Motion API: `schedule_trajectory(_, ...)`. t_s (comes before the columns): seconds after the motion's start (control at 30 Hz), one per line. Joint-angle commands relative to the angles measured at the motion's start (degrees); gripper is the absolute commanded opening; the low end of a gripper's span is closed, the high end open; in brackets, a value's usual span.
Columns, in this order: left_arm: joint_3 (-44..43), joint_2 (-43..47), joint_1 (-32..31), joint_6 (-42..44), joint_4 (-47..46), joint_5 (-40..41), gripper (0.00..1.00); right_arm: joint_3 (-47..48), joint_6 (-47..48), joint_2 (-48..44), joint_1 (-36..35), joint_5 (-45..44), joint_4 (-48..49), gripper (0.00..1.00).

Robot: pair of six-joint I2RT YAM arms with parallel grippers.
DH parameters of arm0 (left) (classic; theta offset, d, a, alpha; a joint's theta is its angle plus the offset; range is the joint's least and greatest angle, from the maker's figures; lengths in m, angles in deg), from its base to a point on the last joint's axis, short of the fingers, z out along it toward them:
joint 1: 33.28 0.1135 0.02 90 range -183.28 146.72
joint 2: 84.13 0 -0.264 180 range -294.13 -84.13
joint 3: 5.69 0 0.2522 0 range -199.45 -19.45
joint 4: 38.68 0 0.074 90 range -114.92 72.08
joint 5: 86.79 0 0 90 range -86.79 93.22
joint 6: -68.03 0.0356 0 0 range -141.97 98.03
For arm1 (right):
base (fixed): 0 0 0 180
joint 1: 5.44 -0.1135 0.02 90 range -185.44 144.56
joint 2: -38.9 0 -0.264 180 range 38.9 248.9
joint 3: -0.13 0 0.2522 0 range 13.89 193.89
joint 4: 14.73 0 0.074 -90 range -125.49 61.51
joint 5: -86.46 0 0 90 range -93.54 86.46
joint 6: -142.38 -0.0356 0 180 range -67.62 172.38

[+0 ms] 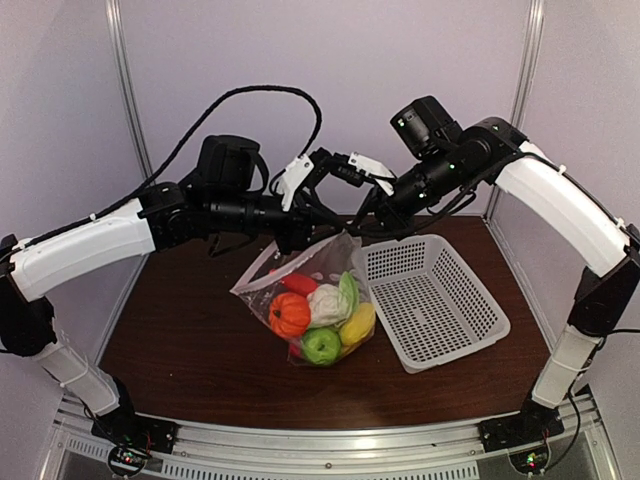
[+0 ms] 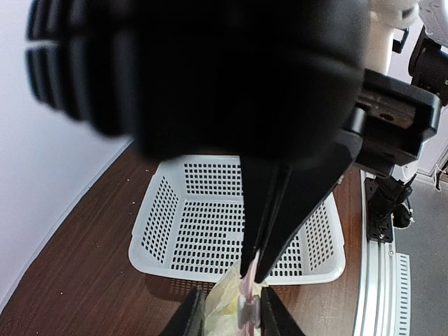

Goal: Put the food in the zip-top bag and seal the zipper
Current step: Zip the zipper of the food storage bag.

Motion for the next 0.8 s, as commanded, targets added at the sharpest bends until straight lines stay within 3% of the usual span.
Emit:
schedule_trajectory(0.0,-1.93,0.01,0.01,-0.56,-1.85,-0.12,0.25,0.1,-0.65,-2.95,0.12,-1.16,1.45,0.0)
schedule_trajectory(0.23,-1.92,-0.27,0.07,-0.39,0.24,-0.28,0.1,-0.23,-0.22,-3.14,0.41,-2.61,1.46,0.0)
schedule_trajectory(0.47,-1.93,0.67,0.12,0.06,2.13,1.33,0.04,-0.6,0.8,-3.67,2.14,-2.23,1.3,0.0)
schedule_trajectory(0.77,-1.23,2.82,1.35,0.59,6.1,3.14,0.03,-1.8,4.08,-5.16,5.92,-1.51,-0.58,0.0)
